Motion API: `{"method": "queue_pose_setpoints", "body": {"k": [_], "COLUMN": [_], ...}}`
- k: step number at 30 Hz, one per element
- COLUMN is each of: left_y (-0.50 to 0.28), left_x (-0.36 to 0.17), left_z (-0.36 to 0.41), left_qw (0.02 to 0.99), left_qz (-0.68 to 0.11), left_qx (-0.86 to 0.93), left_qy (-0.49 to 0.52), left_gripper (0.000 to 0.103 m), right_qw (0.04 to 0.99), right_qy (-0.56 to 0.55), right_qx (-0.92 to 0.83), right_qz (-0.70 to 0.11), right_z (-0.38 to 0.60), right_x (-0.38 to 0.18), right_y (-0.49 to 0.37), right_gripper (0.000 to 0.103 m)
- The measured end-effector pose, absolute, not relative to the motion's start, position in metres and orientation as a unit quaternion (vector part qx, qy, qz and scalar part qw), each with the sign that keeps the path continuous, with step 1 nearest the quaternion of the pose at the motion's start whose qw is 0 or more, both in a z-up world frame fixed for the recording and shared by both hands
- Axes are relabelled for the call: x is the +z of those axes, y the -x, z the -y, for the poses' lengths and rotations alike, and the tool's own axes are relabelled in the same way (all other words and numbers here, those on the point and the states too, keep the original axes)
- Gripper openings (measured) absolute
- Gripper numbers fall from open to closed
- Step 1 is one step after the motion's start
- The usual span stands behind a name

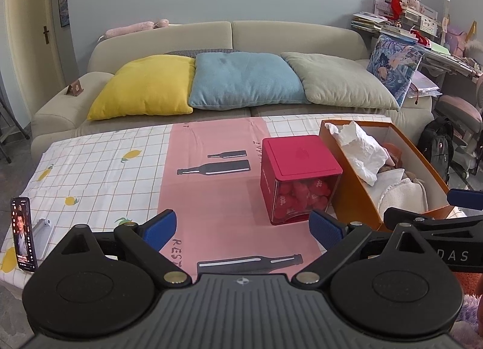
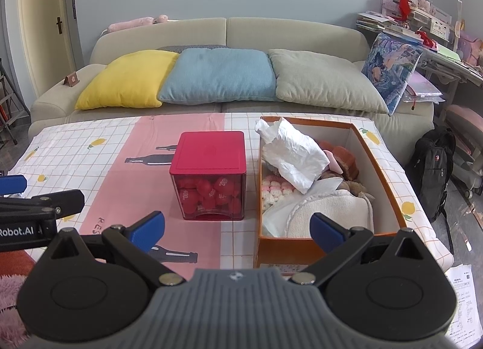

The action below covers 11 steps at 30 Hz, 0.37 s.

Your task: Organize soft objects

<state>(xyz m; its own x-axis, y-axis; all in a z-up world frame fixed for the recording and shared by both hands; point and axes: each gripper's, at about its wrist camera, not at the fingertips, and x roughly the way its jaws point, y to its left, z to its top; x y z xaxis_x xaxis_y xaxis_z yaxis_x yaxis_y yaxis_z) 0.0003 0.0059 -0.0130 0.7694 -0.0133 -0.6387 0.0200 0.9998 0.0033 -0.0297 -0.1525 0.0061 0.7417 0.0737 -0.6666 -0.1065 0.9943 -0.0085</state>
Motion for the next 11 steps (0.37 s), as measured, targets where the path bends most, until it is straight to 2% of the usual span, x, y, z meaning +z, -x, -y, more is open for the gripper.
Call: {"method": "queue_pose_setpoints", "body": {"k": [11], "left_y": [0.0002], "left_x": [-0.0122], "left_z": [-0.0072], "left_qw": [0.942], "left_qz": [-0.336], "left_qx": [-0.009], "left_qy": [-0.002], "left_gripper": [0.103], "right_qw": [0.932], "right_qy": [0.023], "right_qx": [0.048], "right_qz": [-0.358], "right_z": [0.1519], "right_x": [0.0067], "right_y": [0.0289], "right_gripper": [0.1]}}
